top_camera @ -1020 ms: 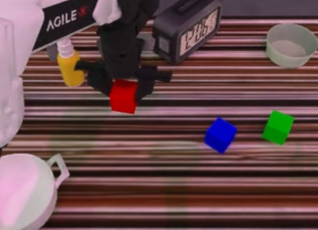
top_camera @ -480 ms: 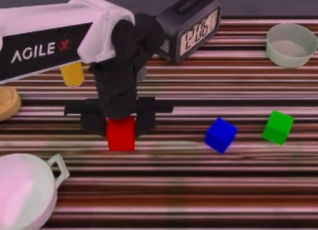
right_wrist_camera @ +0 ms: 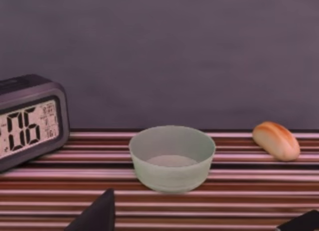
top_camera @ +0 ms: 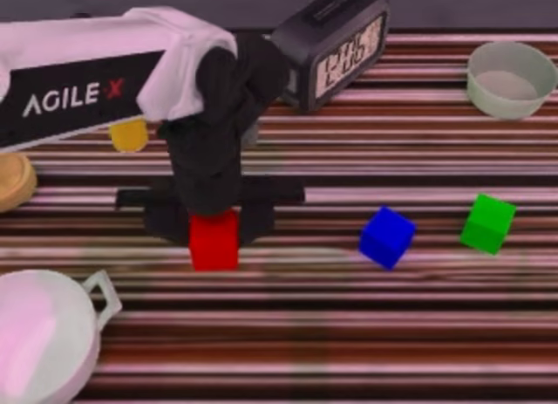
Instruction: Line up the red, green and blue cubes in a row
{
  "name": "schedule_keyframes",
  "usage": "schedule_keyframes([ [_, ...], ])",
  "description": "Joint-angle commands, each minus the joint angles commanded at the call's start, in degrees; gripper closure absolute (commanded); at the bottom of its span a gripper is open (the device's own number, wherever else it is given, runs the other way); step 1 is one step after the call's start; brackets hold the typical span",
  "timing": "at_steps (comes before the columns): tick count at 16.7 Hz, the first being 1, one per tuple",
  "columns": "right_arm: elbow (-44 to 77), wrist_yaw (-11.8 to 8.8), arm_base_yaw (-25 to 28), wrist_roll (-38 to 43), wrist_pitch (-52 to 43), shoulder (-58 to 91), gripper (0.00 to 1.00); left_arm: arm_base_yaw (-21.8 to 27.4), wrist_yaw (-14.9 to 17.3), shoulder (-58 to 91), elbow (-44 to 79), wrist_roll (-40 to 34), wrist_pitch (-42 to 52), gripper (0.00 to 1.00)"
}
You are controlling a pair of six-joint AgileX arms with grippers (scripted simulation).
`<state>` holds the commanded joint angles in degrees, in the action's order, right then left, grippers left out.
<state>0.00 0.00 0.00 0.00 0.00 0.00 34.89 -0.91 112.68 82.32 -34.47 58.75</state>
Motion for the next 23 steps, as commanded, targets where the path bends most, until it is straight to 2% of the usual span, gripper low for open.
schedule_keyframes([
  [6,0.00,0.00,0.00,0.00,0.00,0.00,0.00,0.13,0.04,3.92,-7.23,-0.15,-11.57,1.00],
  [11,0.00,0.00,0.00,0.00,0.00,0.00,0.00,0.17,0.05,4.33,-7.88,-0.17,-12.45,1.00],
  [23,0.00,0.00,0.00,0.00,0.00,0.00,0.00,0.17,0.05,4.33,-7.88,-0.17,-12.45,0.10],
])
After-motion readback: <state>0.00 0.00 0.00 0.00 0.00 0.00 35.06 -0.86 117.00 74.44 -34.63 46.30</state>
